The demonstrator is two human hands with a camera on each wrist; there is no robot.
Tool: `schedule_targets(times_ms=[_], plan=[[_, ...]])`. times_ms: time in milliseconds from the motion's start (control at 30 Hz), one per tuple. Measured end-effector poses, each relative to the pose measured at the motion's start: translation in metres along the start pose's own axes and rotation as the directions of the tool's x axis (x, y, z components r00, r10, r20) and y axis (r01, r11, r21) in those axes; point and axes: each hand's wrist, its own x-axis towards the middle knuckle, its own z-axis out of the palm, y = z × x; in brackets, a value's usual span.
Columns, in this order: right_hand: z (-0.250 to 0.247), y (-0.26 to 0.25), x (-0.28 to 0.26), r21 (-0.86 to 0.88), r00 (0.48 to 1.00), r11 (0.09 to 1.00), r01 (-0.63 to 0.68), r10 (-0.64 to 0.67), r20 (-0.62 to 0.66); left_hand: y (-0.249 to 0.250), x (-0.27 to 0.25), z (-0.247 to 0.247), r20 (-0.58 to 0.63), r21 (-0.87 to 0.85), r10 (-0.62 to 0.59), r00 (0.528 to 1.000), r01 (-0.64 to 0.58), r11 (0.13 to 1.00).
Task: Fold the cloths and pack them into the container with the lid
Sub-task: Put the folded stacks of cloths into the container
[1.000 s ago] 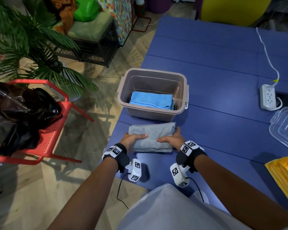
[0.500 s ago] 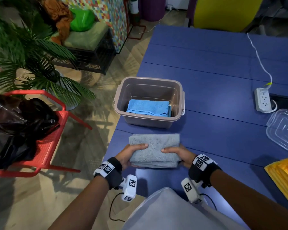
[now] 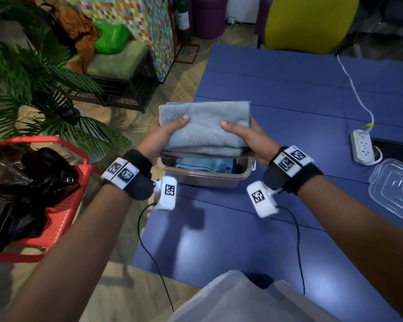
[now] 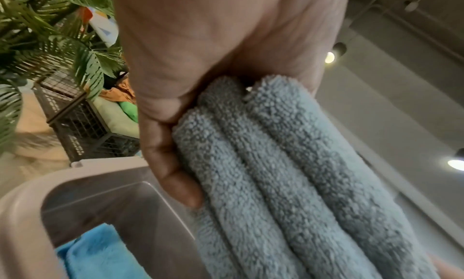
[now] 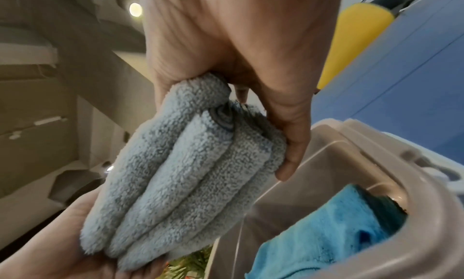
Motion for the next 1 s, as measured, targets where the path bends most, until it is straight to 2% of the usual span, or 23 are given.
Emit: schedule_targets(times_ms=[100,200,233,300,367,433,500,533,567,600,667,700,733,767,833,900,933,1000], plan=[[-0.004,0.024,0.030,-0.022,0.997,0.998,-0.064,0.063,-0.048,-0.019,0.034,0.001,-0.020,0.115,-0.105,0.994,0.106,0.988],[-0.008,0.055,0.042,-0.183,0.987,0.975,-0.127,0.106,-0.117,-0.050,0.055,0.000,-0.078,0.371,-0.126,0.989,0.146,0.917],[-0.011,0.067,0.047,-0.232,0.987,0.962,-0.146,0.124,-0.106,-0.059,0.058,0.000,-0.077,0.486,-0.139,0.987,0.159,0.859],[-0.011,0.076,0.051,-0.387,0.982,0.903,-0.189,0.170,-0.085,-0.071,0.062,0.001,-0.085,0.712,-0.161,0.983,0.173,0.681],[-0.010,0.081,0.056,-0.598,0.971,0.767,-0.235,0.210,-0.112,-0.080,0.065,0.005,-0.108,0.871,-0.067,0.992,0.127,0.474],[-0.005,0.082,0.058,-0.734,0.958,0.616,-0.285,0.174,-0.226,-0.077,0.061,0.013,-0.083,0.947,0.054,0.995,0.062,0.314],[0.002,0.081,0.056,-0.762,0.960,0.599,-0.246,0.041,-0.277,-0.077,0.062,0.017,0.006,0.986,0.206,0.978,-0.040,0.160],[0.006,0.079,0.054,-0.799,0.967,0.576,-0.173,-0.054,-0.248,-0.077,0.062,0.017,0.085,0.989,0.267,0.960,-0.113,0.093],[0.007,0.079,0.053,-0.856,0.971,0.512,-0.070,-0.161,-0.176,-0.077,0.063,0.017,0.175,0.980,0.293,0.940,-0.195,0.040],[0.009,0.075,0.051,-0.916,0.964,0.401,0.029,-0.253,-0.081,-0.079,0.066,0.015,0.268,0.958,0.299,0.916,-0.285,0.014],[0.007,0.068,0.047,-0.973,0.914,0.128,0.190,-0.386,0.128,-0.082,0.068,0.009,0.442,0.887,0.279,0.853,-0.462,0.008],[0.006,0.062,0.046,-0.965,0.884,0.030,0.261,-0.410,0.226,-0.082,0.068,0.006,0.498,0.857,0.271,0.824,-0.515,-0.010],[0.004,0.057,0.045,-0.938,0.857,-0.017,0.346,-0.400,0.324,-0.080,0.067,0.003,0.537,0.835,0.283,0.795,-0.548,-0.043],[0.000,0.055,0.045,-0.895,0.822,-0.033,0.444,-0.384,0.421,-0.076,0.064,0.000,0.564,0.820,0.299,0.770,-0.565,-0.090],[-0.010,0.055,0.047,-0.804,0.762,0.016,0.594,-0.332,0.556,-0.069,0.062,-0.005,0.608,0.789,0.340,0.717,-0.592,-0.163],[-0.023,0.062,0.047,-0.764,0.753,0.096,0.638,-0.284,0.594,-0.066,0.063,-0.013,0.670,0.736,0.337,0.662,-0.651,-0.185],[-0.030,0.066,0.045,-0.768,0.768,0.121,0.629,-0.247,0.591,-0.067,0.063,-0.018,0.690,0.716,0.296,0.660,-0.684,-0.144],[-0.039,0.071,0.042,-0.788,0.798,0.129,0.602,-0.149,0.585,-0.070,0.064,-0.025,0.692,0.716,0.145,0.707,-0.698,-0.018]])
